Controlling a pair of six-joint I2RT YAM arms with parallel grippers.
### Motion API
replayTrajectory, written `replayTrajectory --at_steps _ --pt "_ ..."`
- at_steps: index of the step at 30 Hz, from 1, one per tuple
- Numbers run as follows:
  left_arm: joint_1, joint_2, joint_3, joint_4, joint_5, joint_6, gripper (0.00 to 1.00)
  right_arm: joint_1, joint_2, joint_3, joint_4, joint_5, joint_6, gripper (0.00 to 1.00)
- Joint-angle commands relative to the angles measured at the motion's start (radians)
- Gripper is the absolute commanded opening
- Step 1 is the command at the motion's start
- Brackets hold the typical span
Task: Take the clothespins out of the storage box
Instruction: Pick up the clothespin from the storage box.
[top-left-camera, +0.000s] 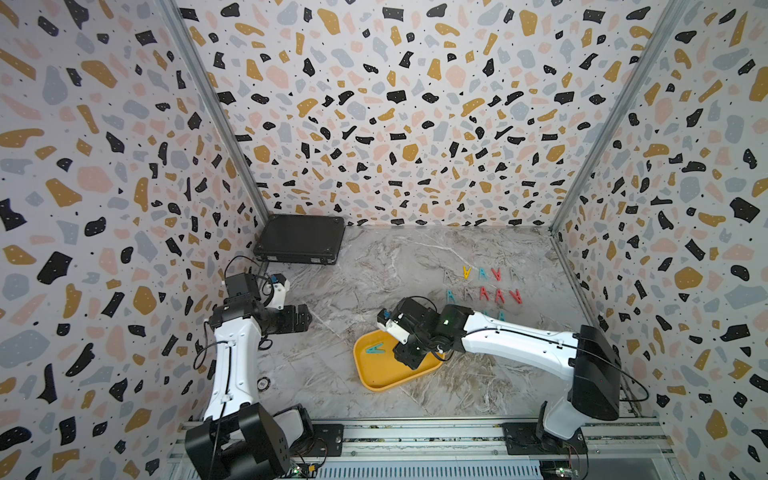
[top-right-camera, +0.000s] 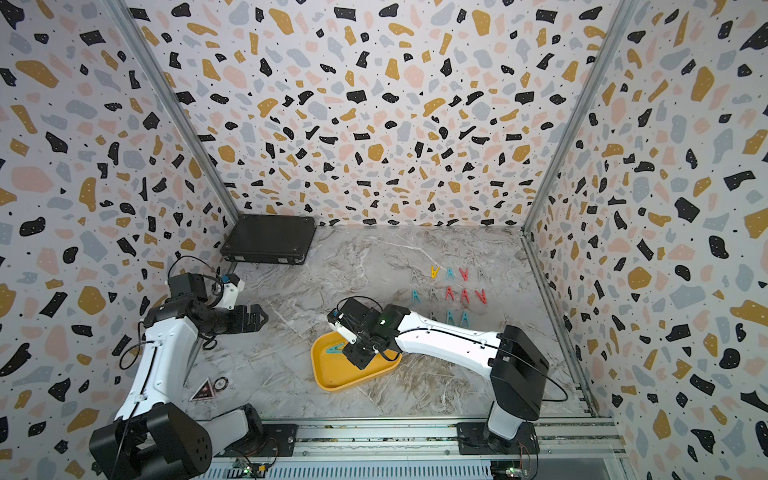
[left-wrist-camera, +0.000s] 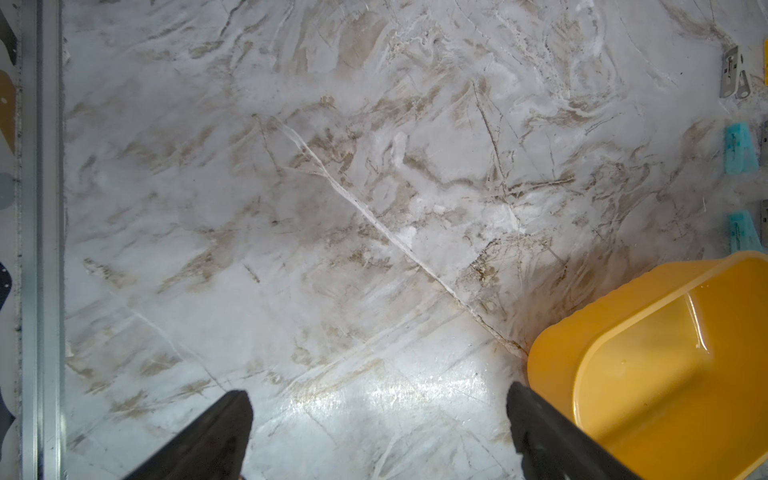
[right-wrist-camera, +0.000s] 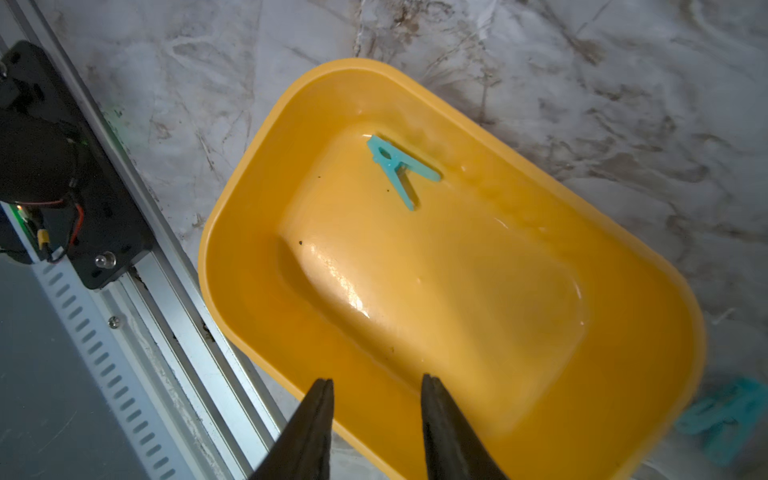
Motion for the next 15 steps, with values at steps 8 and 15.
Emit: replayTrajectory --at_steps 8,15 --pt "0.006 0.001 -0.005 -0.015 0.118 0.034 1.00 0.009 0.163 0.108 0.010 -0.016 -0.154 0.40" --pt "0.005 0.002 -0.005 -0.011 0.095 0.032 1.00 0.009 0.266 0.167 -0.003 0.027 -0.217 0.40"
